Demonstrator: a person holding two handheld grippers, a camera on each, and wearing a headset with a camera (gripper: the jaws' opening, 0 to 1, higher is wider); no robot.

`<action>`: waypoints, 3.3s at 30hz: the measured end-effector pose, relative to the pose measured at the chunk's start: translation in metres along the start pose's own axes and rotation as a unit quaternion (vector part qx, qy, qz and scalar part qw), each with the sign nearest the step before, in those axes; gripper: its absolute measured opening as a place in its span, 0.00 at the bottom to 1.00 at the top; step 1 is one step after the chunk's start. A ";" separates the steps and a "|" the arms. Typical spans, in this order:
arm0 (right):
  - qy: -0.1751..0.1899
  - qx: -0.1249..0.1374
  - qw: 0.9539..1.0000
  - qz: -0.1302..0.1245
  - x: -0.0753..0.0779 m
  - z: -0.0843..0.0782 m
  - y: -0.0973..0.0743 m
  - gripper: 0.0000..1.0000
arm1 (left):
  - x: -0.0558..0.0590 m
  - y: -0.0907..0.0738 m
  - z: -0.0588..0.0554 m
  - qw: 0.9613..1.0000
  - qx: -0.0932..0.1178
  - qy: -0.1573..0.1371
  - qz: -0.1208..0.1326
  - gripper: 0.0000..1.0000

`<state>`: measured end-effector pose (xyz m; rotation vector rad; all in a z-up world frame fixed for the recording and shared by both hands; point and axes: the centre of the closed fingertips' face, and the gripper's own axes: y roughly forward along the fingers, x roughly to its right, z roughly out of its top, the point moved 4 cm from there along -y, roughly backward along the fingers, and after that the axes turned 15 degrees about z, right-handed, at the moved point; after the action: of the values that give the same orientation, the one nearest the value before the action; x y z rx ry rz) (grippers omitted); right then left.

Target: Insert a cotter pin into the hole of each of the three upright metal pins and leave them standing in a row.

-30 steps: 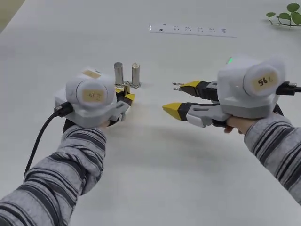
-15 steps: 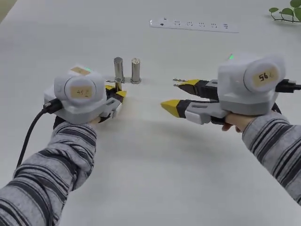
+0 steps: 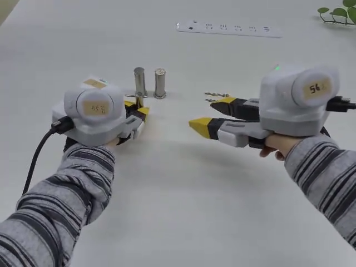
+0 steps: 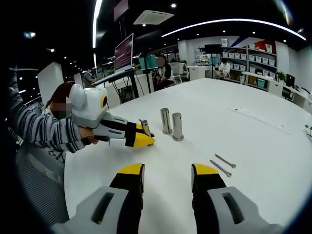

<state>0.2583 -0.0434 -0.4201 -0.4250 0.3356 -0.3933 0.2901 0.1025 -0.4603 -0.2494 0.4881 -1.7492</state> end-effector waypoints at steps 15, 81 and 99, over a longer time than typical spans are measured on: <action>-0.003 0.000 1.000 -0.002 0.001 -0.001 -0.004 0.37 | 0.000 -0.002 -0.006 1.000 -0.015 -0.004 0.004 0.14; -0.012 0.012 1.000 0.002 0.060 0.033 0.110 0.20 | 0.011 -0.081 0.020 0.999 0.018 -0.011 -0.041 0.99; -0.028 0.005 1.000 0.003 0.063 0.025 0.119 0.11 | 0.012 -0.081 0.019 0.999 0.013 -0.010 -0.049 0.99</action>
<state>0.3575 0.0372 -0.4677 -0.4247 0.2807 -0.3774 0.2244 0.1006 -0.4082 -0.2755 0.4441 -1.8448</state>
